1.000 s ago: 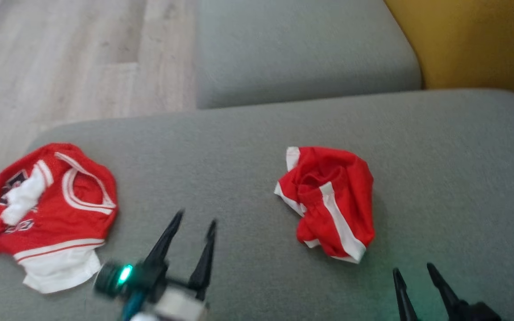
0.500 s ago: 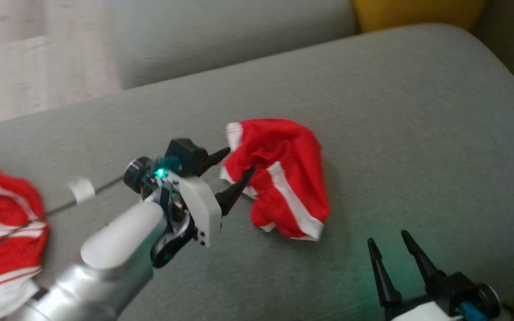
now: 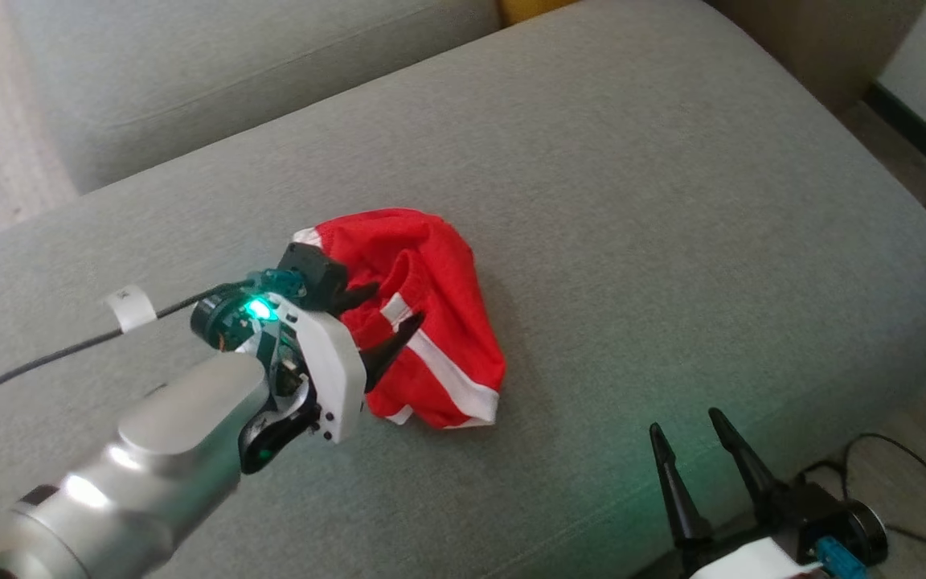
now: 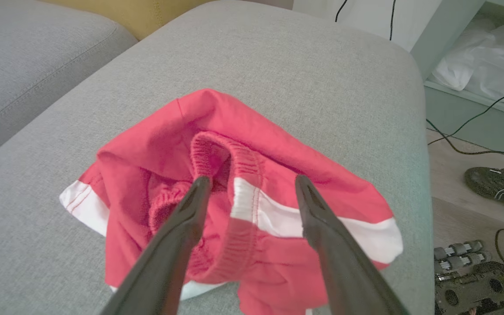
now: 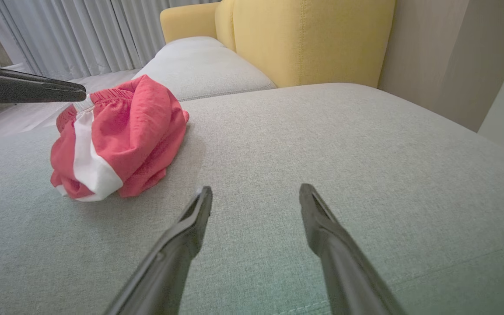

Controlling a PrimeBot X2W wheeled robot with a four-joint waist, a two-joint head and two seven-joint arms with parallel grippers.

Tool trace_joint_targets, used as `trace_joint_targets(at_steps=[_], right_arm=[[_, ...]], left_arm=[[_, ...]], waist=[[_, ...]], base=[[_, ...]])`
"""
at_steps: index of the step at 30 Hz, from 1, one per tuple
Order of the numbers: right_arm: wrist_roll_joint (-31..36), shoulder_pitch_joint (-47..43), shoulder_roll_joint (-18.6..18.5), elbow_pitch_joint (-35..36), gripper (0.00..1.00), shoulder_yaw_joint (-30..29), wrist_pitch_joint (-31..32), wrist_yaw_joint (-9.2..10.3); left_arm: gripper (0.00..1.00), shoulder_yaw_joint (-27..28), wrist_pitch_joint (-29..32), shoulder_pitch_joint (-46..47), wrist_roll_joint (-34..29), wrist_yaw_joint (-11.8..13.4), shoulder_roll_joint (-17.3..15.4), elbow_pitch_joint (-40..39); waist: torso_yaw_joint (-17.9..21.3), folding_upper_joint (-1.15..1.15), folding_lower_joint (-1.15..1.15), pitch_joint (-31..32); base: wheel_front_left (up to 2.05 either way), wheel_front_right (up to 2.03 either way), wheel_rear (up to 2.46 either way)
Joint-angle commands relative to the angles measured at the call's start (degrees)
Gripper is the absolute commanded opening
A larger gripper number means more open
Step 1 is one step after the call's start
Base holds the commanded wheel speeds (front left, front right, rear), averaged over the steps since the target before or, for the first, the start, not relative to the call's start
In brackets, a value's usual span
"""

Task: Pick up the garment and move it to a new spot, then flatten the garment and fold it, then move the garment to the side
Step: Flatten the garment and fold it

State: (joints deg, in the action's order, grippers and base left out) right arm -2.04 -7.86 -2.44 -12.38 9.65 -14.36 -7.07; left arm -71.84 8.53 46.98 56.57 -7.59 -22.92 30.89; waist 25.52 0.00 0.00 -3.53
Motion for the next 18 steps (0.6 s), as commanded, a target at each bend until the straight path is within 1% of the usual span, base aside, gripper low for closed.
trace_joint_targets(at_steps=[1,5,6,7,8,9,10,11,12,18], right_arm=[[-0.3,1.96,-0.43,1.46,1.0,1.66,-0.63,-0.42],[-0.16,1.81,-0.43,1.51,1.0,1.67,-0.63,-0.42],[-0.14,1.83,-0.43,1.52,1.0,1.7,-0.63,-0.42],[-0.15,1.9,-0.43,1.54,1.0,1.74,-0.63,-0.42],[-0.15,1.9,-0.43,1.54,1.0,1.74,-0.63,-0.42],[-0.18,1.99,-0.43,1.56,1.0,1.74,-0.63,-0.42],[-0.22,2.08,-0.43,1.58,1.0,1.72,-0.63,-0.42],[-0.29,2.16,-0.43,1.61,1.0,1.69,-0.63,-0.42],[-0.38,2.24,-0.43,1.63,1.0,1.66,-0.63,-0.42],[-0.62,2.48,-0.43,1.18,1.0,1.85,-0.63,-0.42]], left_arm=[[1.0,1.01,-0.65,3.65,1.19,0.1,-1.59,0.18],[1.0,-0.41,0.1,3.64,2.92,0.1,-1.47,0.82],[0.98,-0.59,-0.04,3.75,3.04,0.1,-1.51,1.12],[0.91,-0.78,-0.12,3.91,2.91,0.1,-1.55,1.32],[0.91,-0.78,-0.12,3.91,2.91,0.1,-1.55,1.32],[0.67,-0.92,-0.29,3.9,3.06,0.1,-1.51,1.46],[0.39,-1.02,-0.36,3.83,3.44,0.1,-1.41,1.46],[0.04,-1.13,-0.31,3.86,3.56,0.1,-1.4,1.28],[0.0,-1.23,-0.1,3.85,3.66,0.1,-1.45,0.99],[0.0,-1.47,0.57,3.78,3.89,0.1,-1.84,-0.87]], waist=[[1.0,0.0,0.0,-0.04],[1.58,0.0,0.0,-0.02],[1.71,0.0,0.0,-0.08],[1.82,0.0,0.0,-0.19],[1.82,0.0,0.0,-0.19],[1.91,0.0,0.0,-0.26],[1.99,0.0,0.0,-0.35],[2.05,0.0,0.0,-0.44],[2.08,0.0,0.0,-0.53],[2.19,0.0,0.0,0.22]], base=[[0.0,0.0,0.0],[0.0,0.0,0.0],[0.0,0.0,0.0],[0.0,0.0,0.0],[0.0,0.0,0.0],[0.0,0.0,0.0],[0.0,0.0,0.0],[0.0,0.0,0.0],[0.0,0.0,0.0],[0.0,0.0,0.0]])
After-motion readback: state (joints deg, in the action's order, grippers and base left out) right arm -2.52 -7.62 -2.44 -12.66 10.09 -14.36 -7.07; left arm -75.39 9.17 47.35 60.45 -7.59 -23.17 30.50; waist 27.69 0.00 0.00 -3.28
